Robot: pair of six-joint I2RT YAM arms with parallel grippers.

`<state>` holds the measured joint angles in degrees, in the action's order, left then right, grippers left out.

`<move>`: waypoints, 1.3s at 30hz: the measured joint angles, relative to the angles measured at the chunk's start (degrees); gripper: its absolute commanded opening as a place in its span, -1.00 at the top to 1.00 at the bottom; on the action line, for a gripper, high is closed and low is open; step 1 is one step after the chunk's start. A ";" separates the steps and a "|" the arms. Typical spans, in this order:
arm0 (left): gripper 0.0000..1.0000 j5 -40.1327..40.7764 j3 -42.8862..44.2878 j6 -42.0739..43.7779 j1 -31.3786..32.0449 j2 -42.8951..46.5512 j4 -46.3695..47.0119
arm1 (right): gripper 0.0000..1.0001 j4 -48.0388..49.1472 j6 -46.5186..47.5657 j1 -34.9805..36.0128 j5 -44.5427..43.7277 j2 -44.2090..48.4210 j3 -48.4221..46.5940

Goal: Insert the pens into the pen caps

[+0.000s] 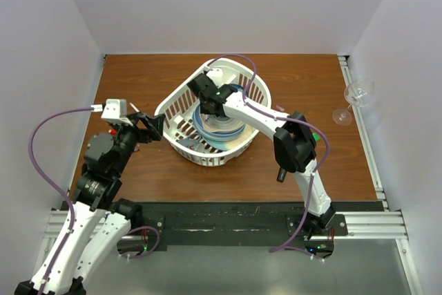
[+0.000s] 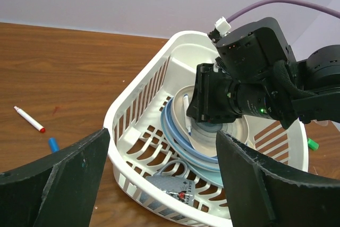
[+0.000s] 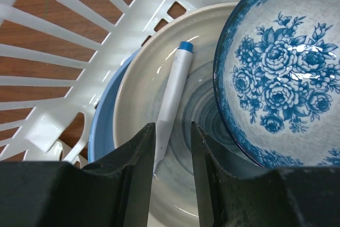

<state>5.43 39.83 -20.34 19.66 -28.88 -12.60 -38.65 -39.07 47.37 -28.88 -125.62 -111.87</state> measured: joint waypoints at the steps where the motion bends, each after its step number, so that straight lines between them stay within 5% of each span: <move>1: -0.73 0.04 0.00 0.00 0.00 0.07 0.00 | 0.28 -0.28 -0.11 0.04 -0.17 0.00 0.00; 14: -0.74 1.27 -0.02 0.00 0.00 0.98 -0.37 | 0.32 -0.79 -0.50 0.24 -0.37 -2.62 -1.16; 24: -0.74 1.88 -0.11 0.00 0.00 1.33 -0.39 | 1.00 -1.27 -0.33 0.24 -0.46 -3.58 -2.97; 39: -0.64 0.57 2.40 -2.89 0.00 -6.16 -2.56 | 1.00 7.65 6.73 0.24 4.17 4.33 5.16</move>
<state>6.00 42.24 -23.22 19.66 -35.05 -15.16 -31.00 -32.34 47.62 -24.71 -121.30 -106.72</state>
